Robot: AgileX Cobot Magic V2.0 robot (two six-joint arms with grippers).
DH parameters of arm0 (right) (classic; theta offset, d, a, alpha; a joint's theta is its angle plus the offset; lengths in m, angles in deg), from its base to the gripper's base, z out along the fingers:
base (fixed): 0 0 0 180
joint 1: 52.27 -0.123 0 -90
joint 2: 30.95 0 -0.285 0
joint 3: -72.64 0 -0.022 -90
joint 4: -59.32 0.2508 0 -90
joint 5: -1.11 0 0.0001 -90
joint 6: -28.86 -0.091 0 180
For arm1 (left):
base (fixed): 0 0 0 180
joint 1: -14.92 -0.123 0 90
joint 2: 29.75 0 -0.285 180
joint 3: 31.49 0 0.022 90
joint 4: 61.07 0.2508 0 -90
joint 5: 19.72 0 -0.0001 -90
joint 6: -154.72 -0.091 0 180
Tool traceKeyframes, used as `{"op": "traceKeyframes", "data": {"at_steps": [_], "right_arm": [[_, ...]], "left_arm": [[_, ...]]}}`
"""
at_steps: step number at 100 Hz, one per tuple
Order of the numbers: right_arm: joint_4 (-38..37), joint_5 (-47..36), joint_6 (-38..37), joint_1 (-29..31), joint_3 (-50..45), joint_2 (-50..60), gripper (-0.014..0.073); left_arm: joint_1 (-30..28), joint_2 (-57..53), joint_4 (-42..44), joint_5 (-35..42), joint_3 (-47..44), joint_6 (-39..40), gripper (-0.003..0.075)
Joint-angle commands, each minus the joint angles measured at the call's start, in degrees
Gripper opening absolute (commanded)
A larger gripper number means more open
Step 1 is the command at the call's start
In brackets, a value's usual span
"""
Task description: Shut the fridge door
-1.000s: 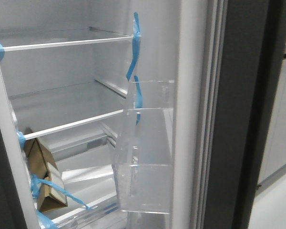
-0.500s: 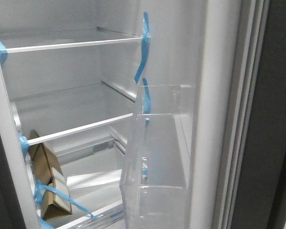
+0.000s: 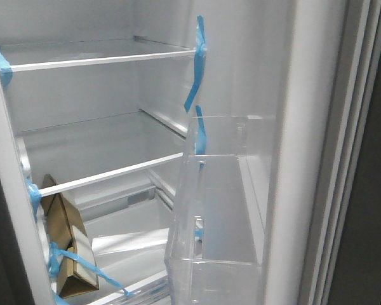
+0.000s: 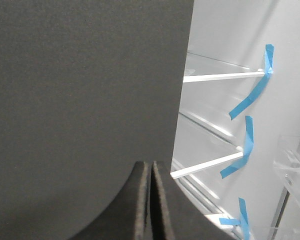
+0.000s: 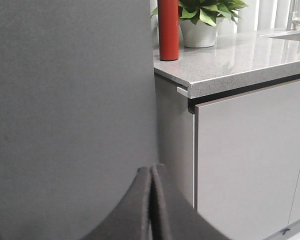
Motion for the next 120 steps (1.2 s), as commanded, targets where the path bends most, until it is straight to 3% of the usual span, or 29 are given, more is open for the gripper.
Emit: {"op": "traceKeyframes", "data": {"at_steps": [1,25,33,50,82,99,120], "right_arm": [[-0.64,-4.14,0.61,-0.01,-1.28,1.09,-0.0071],[0.74,-4.1,0.61,-0.01,-1.28,1.09,-0.0071],[10.72,-1.91,0.61,-0.01,1.37,1.09,-0.0071],[23.15,5.11,0.61,1.02,12.66,-3.44,-0.0071],[58.21,-1.51,0.61,1.02,30.24,-25.7,-0.0071],[78.28,2.3,0.61,1.02,33.07,-35.61,-0.0071],[83.09,11.19,0.61,1.02,36.83,-41.35,-0.0071]], "left_arm": [[0.11,-1.19,-0.36,4.75,-2.31,0.11,-0.002],[0.11,-1.19,-0.36,4.75,-2.31,0.11,-0.002],[0.11,-1.19,-0.36,4.75,-2.31,0.11,-0.002],[0.11,-1.19,-0.36,4.75,-2.31,0.11,-0.002],[0.11,-1.19,-0.36,4.75,-2.31,0.11,-0.002],[0.11,-1.19,-0.36,4.75,-2.31,0.11,-0.002],[0.11,-1.19,-0.36,4.75,-2.31,0.11,-0.002]]}}
